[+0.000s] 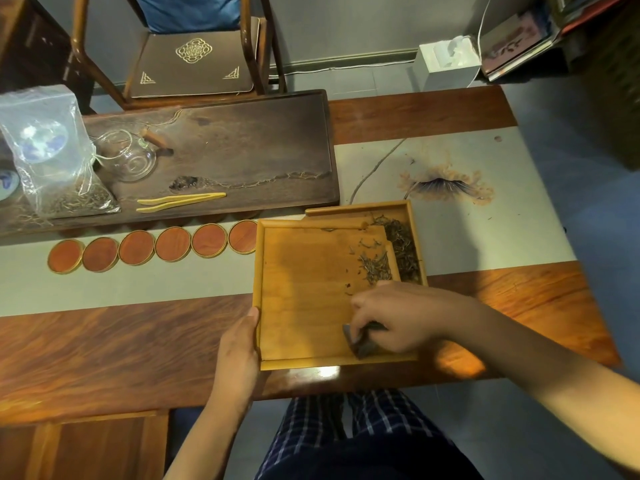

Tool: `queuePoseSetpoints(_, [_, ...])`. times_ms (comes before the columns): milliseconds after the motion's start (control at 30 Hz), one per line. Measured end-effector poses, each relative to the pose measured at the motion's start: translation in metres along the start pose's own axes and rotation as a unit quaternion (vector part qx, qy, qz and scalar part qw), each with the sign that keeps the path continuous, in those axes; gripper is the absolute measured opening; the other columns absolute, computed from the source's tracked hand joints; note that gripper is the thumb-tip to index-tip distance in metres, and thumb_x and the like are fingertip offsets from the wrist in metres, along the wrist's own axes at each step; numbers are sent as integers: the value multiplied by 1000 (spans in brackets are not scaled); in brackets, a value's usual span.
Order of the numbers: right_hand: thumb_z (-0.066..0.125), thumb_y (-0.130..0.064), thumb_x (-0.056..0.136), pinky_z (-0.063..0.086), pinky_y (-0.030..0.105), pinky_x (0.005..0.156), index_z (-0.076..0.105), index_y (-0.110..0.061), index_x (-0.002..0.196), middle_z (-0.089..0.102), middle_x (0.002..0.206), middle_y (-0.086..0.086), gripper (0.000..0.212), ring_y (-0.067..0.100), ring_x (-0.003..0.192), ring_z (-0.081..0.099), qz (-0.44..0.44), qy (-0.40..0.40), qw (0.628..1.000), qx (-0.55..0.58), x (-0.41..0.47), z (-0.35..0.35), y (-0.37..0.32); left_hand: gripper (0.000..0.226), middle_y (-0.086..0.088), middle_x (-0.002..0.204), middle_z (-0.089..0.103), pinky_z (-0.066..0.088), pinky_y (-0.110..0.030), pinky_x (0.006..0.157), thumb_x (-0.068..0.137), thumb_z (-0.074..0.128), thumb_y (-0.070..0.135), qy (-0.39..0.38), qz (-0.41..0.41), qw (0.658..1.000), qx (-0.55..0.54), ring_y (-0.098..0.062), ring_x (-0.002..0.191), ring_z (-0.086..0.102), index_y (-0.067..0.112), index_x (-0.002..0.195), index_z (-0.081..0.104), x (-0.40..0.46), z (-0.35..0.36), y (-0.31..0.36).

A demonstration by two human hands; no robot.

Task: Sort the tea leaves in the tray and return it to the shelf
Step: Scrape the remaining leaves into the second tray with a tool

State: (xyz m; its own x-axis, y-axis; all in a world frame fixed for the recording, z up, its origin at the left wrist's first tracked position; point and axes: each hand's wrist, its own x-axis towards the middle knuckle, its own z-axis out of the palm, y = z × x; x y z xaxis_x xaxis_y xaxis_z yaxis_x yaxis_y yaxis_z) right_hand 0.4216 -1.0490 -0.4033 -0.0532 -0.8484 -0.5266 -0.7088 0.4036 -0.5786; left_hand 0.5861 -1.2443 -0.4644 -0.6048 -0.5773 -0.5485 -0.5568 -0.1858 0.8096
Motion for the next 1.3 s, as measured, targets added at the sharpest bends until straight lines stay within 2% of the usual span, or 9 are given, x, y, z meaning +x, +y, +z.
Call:
queuePoseSetpoints(100, [47,-18,89,36,25,83,66,-31,110,41,84,-21,31,-4,76,41,13,1,1000,26,-8,-4,6,39,4,63,60,44,-23,55,101,41,32,0,3,1000,16,-8,56,54,11,76,61,0,-2,0])
queuePoseSetpoints(200, [48,-20,89,42,29,81,66,-33,110,47,90,-16,30,0,82,47,1,66,995,77,-3,-14,3,41,10,56,58,41,-13,48,102,38,30,-11,36,999,31,-2,50,51,13,70,57,-1,-2,5])
queuePoseSetpoints(300, [46,-24,92,38,30,86,64,-35,111,43,85,-17,28,2,78,45,-31,80,996,30,14,-16,-11,43,13,50,57,39,-9,44,103,37,29,-30,53,997,49,4,44,49,17,65,53,0,0,11])
queuePoseSetpoints(467, [46,-21,94,22,24,85,62,-32,115,36,82,-20,29,-3,74,39,-69,-1,998,-2,25,-8,-21,41,12,51,58,40,-10,44,102,39,30,-24,35,998,43,2,46,51,16,67,56,0,-1,10])
queuePoseSetpoints(767, [47,-23,91,26,23,83,64,-36,107,42,86,-17,26,-4,74,40,-23,-20,999,-38,-8,2,9,42,11,55,63,41,-7,47,103,37,27,-9,39,997,60,6,48,54,13,70,59,-5,-13,9])
queuePoseSetpoints(900, [48,-16,92,43,26,82,65,-34,109,50,96,-12,30,2,86,50,25,70,995,64,-26,6,23,42,5,59,58,41,-11,47,102,38,31,4,33,998,53,2,49,52,10,72,58,-2,-20,7])
queuePoseSetpoints(1033, [54,-15,92,45,19,73,66,-34,107,52,96,-19,28,3,89,55,83,270,928,244,-46,29,29,43,10,54,60,43,-13,50,102,37,33,3,27,998,55,2,48,51,10,72,58,-4,-17,3])
queuePoseSetpoints(1167, [52,-18,89,49,26,67,66,-31,106,49,97,-17,25,5,83,56,42,289,945,148,-50,62,14,42,10,58,65,41,-31,59,102,38,35,1,0,999,43,2,50,56,19,72,64,-10,-14,-1])
queuePoseSetpoints(1300, [44,-21,86,46,32,53,63,-29,102,49,93,-9,26,7,70,51,15,272,959,76,-45,77,6,40,13,62,69,45,-22,56,102,39,34,-1,-5,999,42,3,53,59,18,78,66,-12,-15,-3])
